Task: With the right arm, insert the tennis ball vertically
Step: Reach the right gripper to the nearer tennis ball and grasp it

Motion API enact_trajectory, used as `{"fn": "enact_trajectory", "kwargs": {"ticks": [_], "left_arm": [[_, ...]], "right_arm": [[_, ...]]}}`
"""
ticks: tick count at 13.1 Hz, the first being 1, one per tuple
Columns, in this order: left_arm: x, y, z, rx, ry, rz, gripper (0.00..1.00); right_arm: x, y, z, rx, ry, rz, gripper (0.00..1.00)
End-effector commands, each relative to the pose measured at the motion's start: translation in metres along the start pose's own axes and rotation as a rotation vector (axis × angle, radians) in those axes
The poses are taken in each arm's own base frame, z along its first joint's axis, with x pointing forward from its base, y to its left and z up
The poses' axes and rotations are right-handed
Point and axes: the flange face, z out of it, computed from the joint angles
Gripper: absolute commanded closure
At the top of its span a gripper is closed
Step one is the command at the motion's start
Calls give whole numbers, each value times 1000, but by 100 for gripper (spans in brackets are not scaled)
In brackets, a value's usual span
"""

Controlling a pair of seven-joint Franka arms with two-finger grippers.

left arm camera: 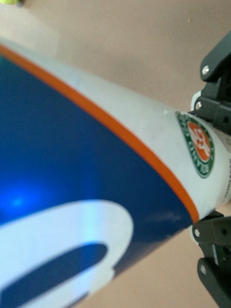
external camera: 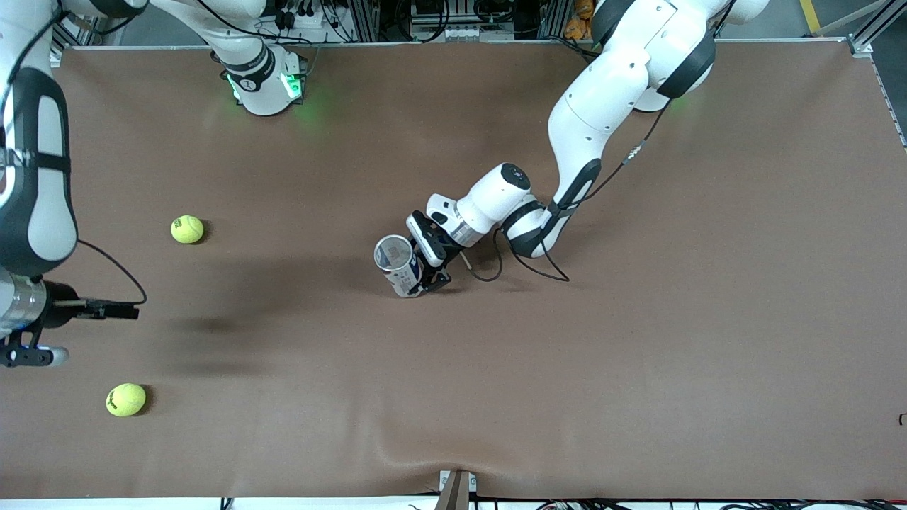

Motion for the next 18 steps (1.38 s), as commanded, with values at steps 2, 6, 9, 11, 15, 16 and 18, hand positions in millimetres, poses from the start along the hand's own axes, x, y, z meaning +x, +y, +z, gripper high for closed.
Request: {"fn": "enact_trajectory", "kwargs": {"ticks": [2,6,9,11,15,16,18], "left_arm": [[-5,9,-4,-16,-3,3,33],[-8,9,-3,-17,-7,-1,30],[-6,8,-3,-16,-4,-1,29],[-6,8,-3,-16,-3,0,23],[-5,10,-2,-18,-3,4,23],[-5,10,-2,-18,-3,3,23],[-5,10,-3,-18,-1,6,23]], "right_arm": [[25,47,49,-18,82,-145,0],[47,62,95,-85,214,-364,0],[56,61,107,-126,285,-436,0],[62,60,118,-153,328,-477,0],[67,63,138,-184,378,-496,0],[68,62,140,-185,385,-495,0],[70,64,146,-200,409,-497,0]]}}
